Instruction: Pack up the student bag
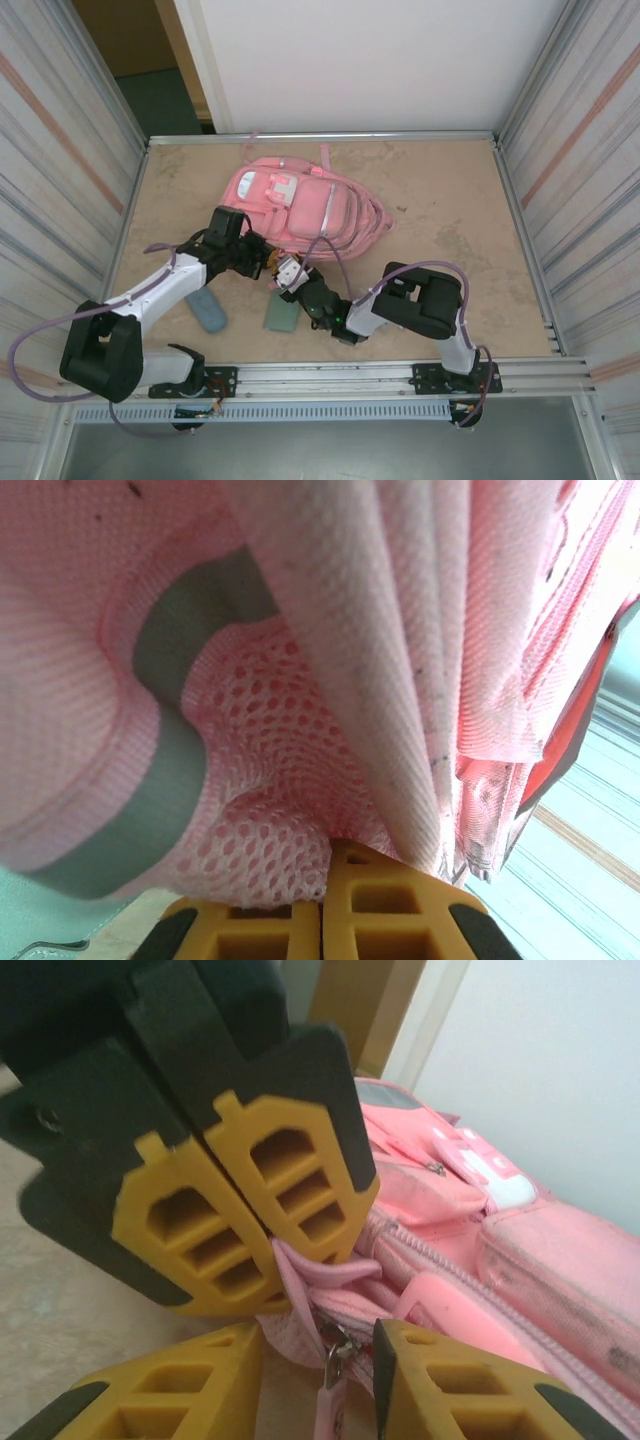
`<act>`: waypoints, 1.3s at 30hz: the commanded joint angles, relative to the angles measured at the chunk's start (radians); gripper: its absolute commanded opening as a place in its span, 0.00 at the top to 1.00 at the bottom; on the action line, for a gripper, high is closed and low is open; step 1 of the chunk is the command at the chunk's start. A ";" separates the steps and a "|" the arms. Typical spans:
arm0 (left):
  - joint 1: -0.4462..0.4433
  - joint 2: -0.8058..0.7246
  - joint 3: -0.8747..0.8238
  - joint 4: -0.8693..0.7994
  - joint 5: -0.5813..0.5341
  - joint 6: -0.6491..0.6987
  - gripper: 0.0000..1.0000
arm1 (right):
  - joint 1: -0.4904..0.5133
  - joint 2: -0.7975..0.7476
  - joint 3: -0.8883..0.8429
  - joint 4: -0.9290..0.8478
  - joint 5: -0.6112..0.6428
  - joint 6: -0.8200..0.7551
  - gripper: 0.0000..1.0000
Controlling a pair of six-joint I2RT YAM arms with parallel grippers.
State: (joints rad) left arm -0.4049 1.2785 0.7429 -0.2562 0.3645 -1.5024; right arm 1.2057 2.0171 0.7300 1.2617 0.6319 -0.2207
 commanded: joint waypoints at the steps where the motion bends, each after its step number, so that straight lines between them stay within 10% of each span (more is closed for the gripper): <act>1: -0.022 -0.047 -0.009 0.037 0.064 -0.022 1.00 | -0.008 0.029 0.013 0.022 0.057 -0.012 0.67; 30: 0.012 -0.029 -0.029 0.043 0.062 0.036 1.00 | -0.013 0.127 0.025 0.101 0.083 -0.059 1.00; 39: 0.068 -0.069 -0.039 -0.003 -0.020 0.110 1.00 | 0.011 0.110 -0.044 0.108 0.082 -0.014 0.96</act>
State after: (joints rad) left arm -0.3656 1.2671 0.7025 -0.2550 0.3809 -1.4433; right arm 1.2160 2.1227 0.7296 1.3788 0.6674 -0.2695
